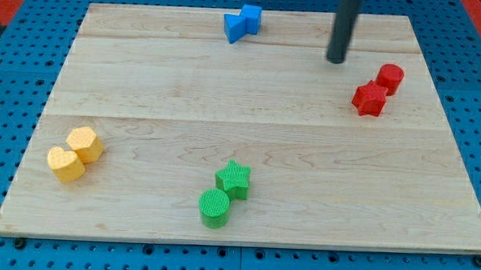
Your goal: Move the red star towards the left
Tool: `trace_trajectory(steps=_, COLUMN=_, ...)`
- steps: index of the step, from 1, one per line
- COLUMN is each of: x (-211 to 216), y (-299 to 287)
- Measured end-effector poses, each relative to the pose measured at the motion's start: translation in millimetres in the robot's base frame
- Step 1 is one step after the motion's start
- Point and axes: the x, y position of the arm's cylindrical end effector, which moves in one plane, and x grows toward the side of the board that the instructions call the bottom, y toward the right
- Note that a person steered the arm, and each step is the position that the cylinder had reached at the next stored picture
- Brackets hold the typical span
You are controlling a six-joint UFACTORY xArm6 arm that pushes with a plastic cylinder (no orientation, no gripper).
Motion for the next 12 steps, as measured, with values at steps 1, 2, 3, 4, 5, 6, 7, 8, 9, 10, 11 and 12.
trace_trajectory(steps=1, x=-20.3, y=97.6)
trace_trajectory(steps=2, x=-8.9, y=138.4)
trace_trajectory(steps=3, x=58.0, y=126.6)
trace_trajectory(steps=4, x=101.0, y=50.8)
trace_trajectory(steps=5, x=109.0, y=49.6)
trace_trajectory(steps=6, x=109.0, y=49.8)
trace_trajectory(steps=7, x=109.6, y=53.1)
trace_trajectory(steps=8, x=106.0, y=-8.7)
trace_trajectory(steps=9, x=103.3, y=-101.3)
trace_trajectory(steps=10, x=104.0, y=-64.0)
trace_trajectory(steps=11, x=104.0, y=-27.5)
trace_trajectory(steps=12, x=89.7, y=-36.1)
